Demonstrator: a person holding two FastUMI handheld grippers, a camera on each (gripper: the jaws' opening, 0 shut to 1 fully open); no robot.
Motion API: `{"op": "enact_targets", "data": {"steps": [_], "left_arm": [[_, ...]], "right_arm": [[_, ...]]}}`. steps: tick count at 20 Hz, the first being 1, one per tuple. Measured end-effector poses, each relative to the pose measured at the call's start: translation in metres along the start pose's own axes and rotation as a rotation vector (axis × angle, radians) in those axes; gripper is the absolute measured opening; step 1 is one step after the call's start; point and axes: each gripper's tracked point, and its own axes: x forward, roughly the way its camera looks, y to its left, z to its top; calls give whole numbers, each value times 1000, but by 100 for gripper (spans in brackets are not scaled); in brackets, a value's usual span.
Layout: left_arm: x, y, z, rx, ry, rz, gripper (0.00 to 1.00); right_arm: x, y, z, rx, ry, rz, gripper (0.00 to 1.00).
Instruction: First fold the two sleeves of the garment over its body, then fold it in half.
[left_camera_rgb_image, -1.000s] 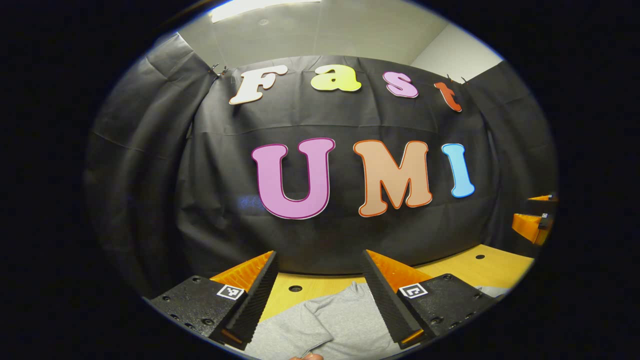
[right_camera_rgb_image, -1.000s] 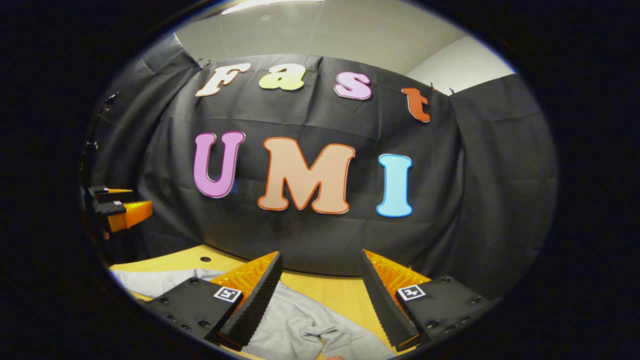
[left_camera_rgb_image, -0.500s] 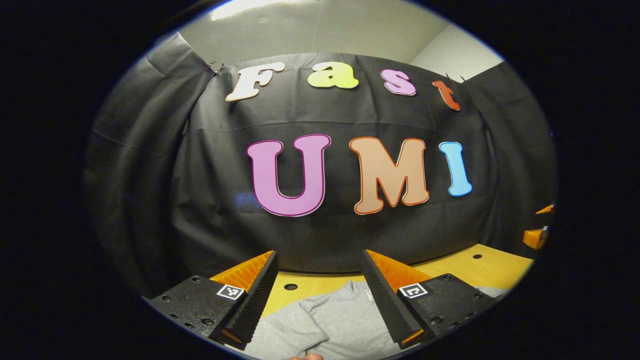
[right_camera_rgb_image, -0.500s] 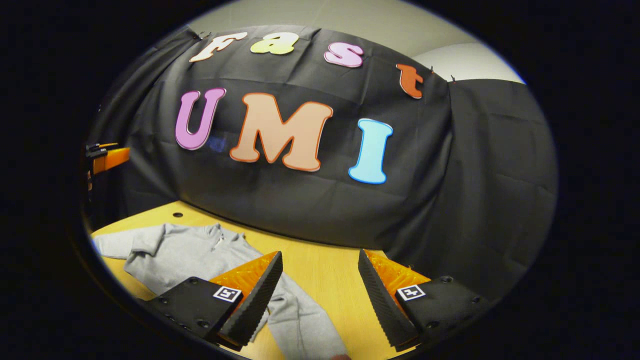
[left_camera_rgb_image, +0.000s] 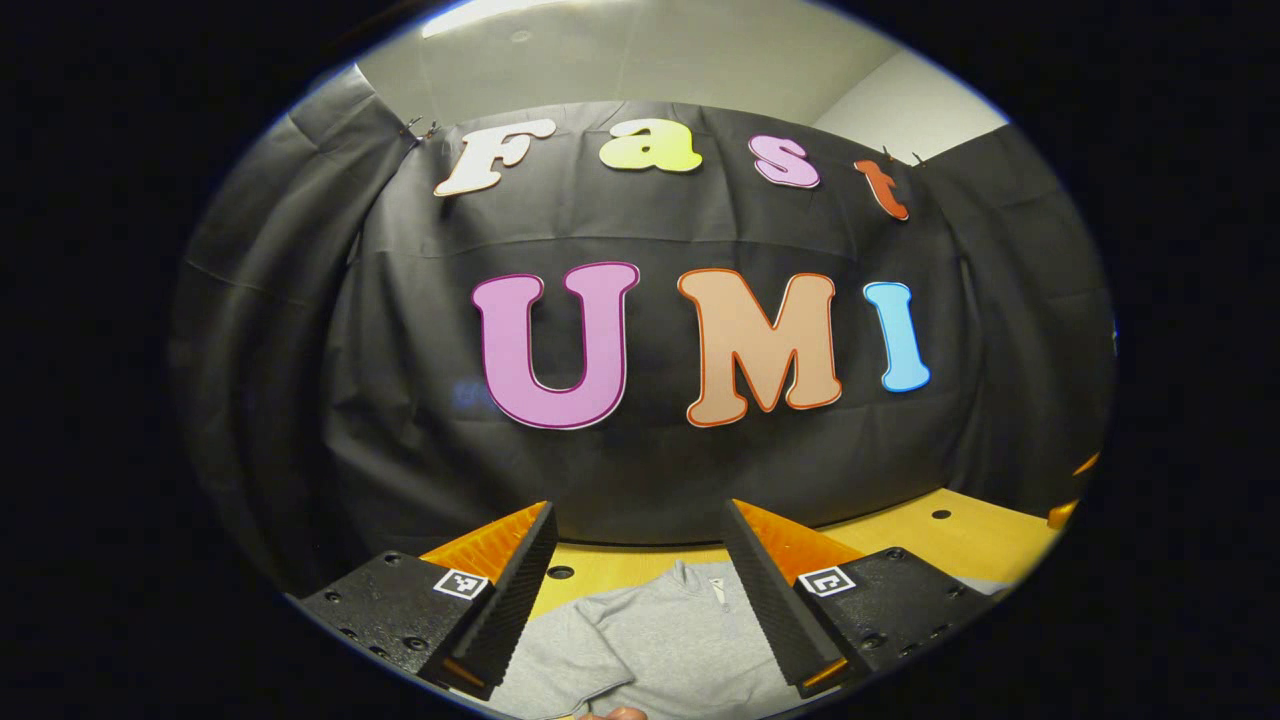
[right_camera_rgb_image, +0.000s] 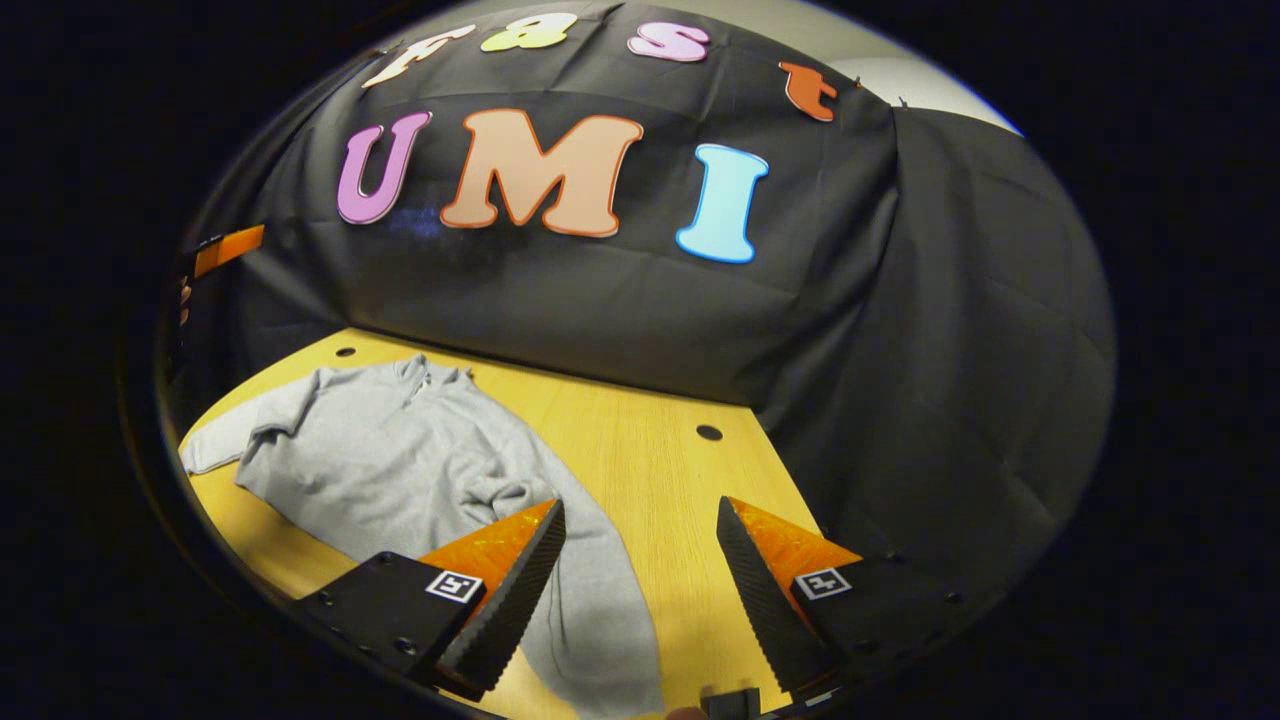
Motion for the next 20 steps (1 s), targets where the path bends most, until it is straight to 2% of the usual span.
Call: {"op": "enact_targets", "data": {"steps": [1, 9, 15, 17, 20], "left_arm": [[0, -2, -2, -2, 3, -3, 96], [2, -13, -4, -7, 13, -12, 96], [3, -15, -9, -12, 31, -10, 96], [3, -16, -11, -13, 34, -11, 99], [2, -17, -14, -14, 44, -13, 96]], "right_arm": [[0, -5, -11, 1, 20, -5, 97], [-7, -14, -105, 30, 229, 5, 98], [-16, -10, -165, 52, 367, 27, 99], [-20, -9, -181, 55, 405, 35, 98], [-23, -4, -199, 66, 455, 51, 98]]}}
